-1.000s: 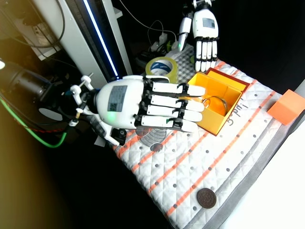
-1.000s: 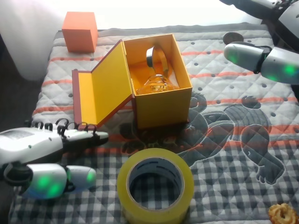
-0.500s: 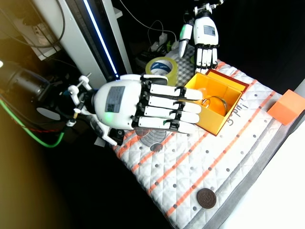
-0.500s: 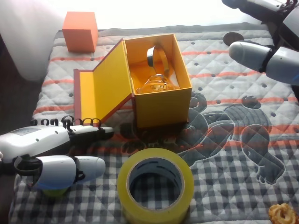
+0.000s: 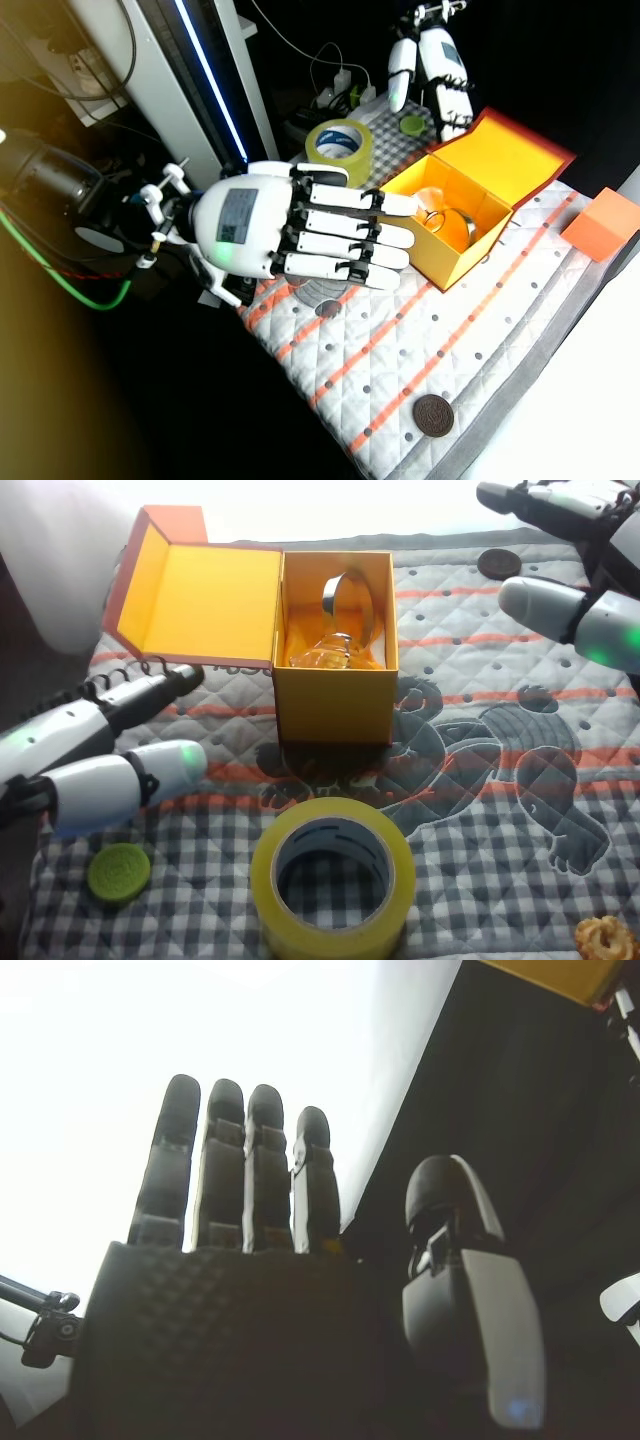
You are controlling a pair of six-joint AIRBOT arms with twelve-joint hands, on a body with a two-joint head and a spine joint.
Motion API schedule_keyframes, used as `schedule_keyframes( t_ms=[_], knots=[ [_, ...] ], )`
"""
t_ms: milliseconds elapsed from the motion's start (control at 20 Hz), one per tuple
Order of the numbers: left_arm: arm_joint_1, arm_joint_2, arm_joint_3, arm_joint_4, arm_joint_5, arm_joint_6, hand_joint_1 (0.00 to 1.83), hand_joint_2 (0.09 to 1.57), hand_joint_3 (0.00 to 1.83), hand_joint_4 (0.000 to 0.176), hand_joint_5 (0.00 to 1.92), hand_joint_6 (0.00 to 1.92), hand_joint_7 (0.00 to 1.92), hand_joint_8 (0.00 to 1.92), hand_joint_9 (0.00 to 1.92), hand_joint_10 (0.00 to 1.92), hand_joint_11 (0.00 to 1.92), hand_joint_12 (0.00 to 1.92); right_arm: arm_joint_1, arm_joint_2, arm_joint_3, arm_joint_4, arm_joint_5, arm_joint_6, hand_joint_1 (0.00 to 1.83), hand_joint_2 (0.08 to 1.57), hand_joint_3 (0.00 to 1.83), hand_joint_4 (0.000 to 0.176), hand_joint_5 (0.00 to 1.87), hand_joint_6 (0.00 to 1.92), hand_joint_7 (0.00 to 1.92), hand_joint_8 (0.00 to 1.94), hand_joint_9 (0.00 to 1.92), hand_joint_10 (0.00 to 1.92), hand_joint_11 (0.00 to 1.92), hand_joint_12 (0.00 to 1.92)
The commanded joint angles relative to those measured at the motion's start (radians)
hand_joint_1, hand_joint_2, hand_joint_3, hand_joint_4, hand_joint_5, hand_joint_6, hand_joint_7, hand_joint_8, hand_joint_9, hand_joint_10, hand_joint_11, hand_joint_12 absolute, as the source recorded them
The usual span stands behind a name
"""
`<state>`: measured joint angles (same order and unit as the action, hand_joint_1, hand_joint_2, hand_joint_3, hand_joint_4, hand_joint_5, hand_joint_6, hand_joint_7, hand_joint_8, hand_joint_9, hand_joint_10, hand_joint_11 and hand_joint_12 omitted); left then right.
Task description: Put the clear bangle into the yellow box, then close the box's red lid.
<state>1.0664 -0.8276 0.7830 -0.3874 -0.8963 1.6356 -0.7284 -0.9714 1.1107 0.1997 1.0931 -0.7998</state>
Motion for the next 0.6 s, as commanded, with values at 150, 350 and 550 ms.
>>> schedule_keyframes(
  t_ms=[150,350,550],
  knots=[
    [-0.030,-0.022,0.017,-0.007,-0.196,-0.003,0.00,1.42,0.01,0.000,0.00,0.00,0.00,0.00,0.01,0.00,0.00,0.00,-0.008,0.008,-0.003,0.026,0.139,0.010,0.10,1.34,0.00,0.068,0.27,0.00,0.33,0.01,0.25,0.01,0.00,0.41],
    [-0.119,-0.075,0.070,0.002,-0.187,-0.003,0.00,1.40,0.00,0.000,0.00,0.00,0.00,0.00,0.00,0.00,0.00,0.00,-0.017,0.017,-0.006,0.036,0.149,0.010,0.10,1.34,0.00,0.053,0.23,0.01,0.40,0.01,0.31,0.02,0.00,0.21],
    [-0.252,-0.117,0.123,0.117,-0.080,-0.003,0.00,1.36,0.00,0.000,0.00,0.00,0.00,0.00,0.00,0.00,0.00,0.00,-0.022,0.019,-0.006,0.037,0.157,0.010,0.09,1.36,0.00,0.045,0.22,0.00,0.31,0.00,0.28,0.00,0.00,0.20]
  ],
)
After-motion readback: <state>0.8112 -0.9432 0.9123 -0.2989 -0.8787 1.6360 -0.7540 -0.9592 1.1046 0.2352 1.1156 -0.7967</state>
